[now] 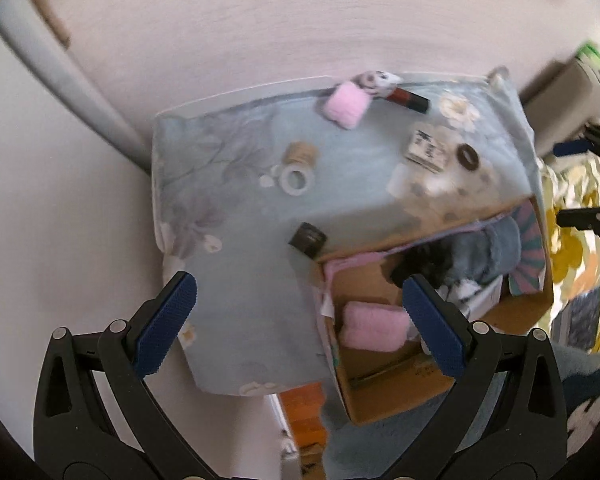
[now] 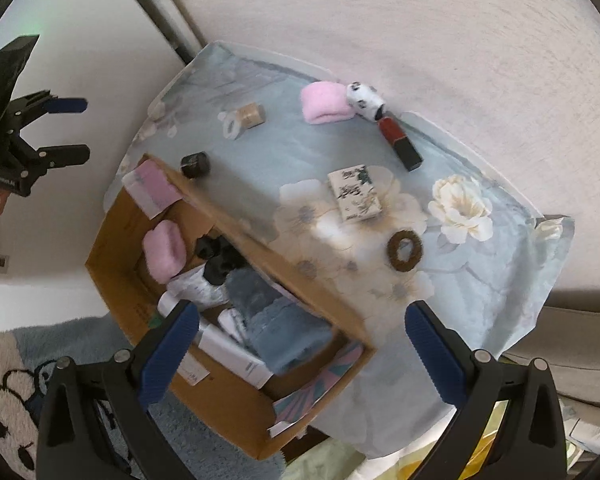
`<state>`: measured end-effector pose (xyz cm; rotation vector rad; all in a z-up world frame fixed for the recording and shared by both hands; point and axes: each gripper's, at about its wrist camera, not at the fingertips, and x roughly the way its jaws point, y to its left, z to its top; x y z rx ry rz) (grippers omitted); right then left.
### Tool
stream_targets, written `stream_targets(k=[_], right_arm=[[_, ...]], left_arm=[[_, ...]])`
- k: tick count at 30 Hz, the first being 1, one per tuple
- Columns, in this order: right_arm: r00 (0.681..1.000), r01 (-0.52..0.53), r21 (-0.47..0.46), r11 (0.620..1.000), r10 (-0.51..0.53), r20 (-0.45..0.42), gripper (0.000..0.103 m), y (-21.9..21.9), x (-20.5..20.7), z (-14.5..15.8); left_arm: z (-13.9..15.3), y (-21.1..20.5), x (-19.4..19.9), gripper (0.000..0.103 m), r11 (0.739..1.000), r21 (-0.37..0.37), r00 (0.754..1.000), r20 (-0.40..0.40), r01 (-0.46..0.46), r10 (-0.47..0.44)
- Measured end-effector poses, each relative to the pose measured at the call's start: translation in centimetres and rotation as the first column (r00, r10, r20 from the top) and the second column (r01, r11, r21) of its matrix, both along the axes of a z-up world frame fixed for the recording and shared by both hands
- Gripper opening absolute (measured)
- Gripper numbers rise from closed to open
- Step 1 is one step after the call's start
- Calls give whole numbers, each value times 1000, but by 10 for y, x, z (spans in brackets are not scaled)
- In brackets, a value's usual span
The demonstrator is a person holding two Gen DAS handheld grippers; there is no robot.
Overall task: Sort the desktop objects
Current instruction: 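Withdraw both open grippers from the box toward the remaining items, then grasp black jar with left gripper while right grasps white tissue pack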
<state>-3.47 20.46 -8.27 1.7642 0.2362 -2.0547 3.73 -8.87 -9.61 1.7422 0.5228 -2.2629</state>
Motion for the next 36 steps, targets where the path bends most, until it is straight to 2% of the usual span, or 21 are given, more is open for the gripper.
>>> stream_targets(k=[3,7,11,16,20,24,30,32,36], right_arm=[[1000,31,-3,999,-31,1,103,10,-14,-8],[993,113,-20,993,-112,42,103,26,-35,-37],[975,201,-21,979,-198,104,103,43,-54,-70],[961,239,1,971,-237,146,103,53,-74,-99],[966,216,5,976,-215,141,103,47,-87,-112],[978,164,21,986,-165,124,103,33,-98,-121],[994,61,74,995,-67,82,103,12,-107,-131],[997,30,92,995,-36,66,103,5,-107,-133],[999,-21,108,994,16,48,103,-7,-108,-135]], left_arm=[[-10,-16,-3,103,998,20,998,11,-56,55],[-40,-32,-13,103,993,62,994,47,-103,100],[-81,-35,-27,103,985,117,989,98,-124,113],[-124,-34,-53,103,981,164,981,181,-106,76],[-153,-30,-69,103,983,163,954,299,-84,32],[-171,-27,-76,103,973,207,932,363,-103,21],[-188,-21,-81,101,969,206,906,421,-137,38],[-190,-18,-81,99,965,215,905,423,-149,45],[-196,-10,-80,84,958,231,897,440,-169,52]])
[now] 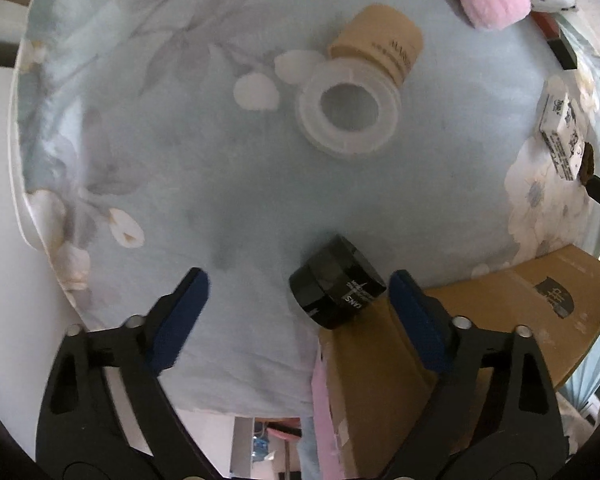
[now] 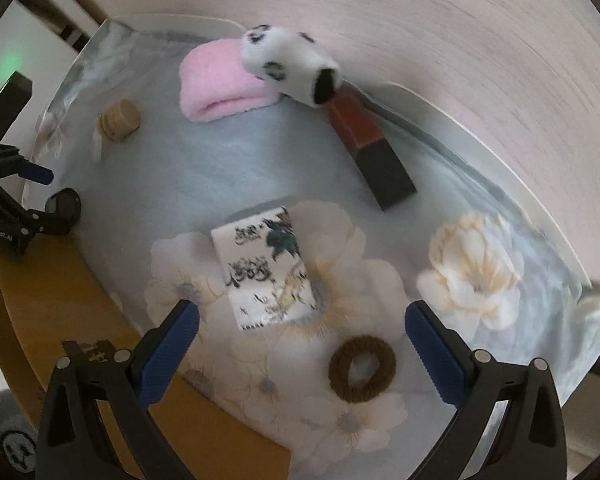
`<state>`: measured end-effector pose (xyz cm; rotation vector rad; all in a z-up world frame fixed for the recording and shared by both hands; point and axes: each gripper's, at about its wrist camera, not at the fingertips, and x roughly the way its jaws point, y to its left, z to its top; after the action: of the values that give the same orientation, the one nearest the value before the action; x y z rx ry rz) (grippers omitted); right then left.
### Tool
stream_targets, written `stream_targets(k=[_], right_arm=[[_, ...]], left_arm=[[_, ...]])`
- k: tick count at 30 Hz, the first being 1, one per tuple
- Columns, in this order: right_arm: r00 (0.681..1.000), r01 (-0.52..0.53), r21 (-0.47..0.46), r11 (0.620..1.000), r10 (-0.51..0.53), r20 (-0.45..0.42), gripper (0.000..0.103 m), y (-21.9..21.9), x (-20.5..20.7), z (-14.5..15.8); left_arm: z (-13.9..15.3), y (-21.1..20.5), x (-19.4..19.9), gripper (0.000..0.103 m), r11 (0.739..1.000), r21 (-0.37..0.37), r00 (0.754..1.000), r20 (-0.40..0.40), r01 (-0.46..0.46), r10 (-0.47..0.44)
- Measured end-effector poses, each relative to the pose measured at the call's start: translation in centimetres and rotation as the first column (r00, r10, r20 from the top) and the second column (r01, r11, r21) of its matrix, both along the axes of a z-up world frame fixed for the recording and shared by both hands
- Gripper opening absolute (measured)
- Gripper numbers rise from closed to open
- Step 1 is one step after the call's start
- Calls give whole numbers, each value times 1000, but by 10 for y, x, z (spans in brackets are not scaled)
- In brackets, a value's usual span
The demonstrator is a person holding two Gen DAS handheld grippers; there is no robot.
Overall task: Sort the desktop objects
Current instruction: 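Grasp black jar with left gripper while right grasps white tissue pack, then carry black jar and tissue pack into the cardboard box and release both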
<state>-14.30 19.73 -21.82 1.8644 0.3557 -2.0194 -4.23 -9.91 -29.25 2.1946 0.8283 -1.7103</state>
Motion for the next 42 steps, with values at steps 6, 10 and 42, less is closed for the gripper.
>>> stream_targets(k=[6,10,42], right_arm=[[995,-79,39,996,81,-50,98,-19,-2,1],[992,-110,43,993,112,-60,94,-29,-4,-1],[995,-92,-31,995,90,-36,43,-8,6,18]], left_arm=[[1,1,7,66,998,19,998,-27,-63,64],[8,-10,14,48,990,18,988,-74,-137,138],[65,28,32,32,994,-20,983,-150,-110,106]])
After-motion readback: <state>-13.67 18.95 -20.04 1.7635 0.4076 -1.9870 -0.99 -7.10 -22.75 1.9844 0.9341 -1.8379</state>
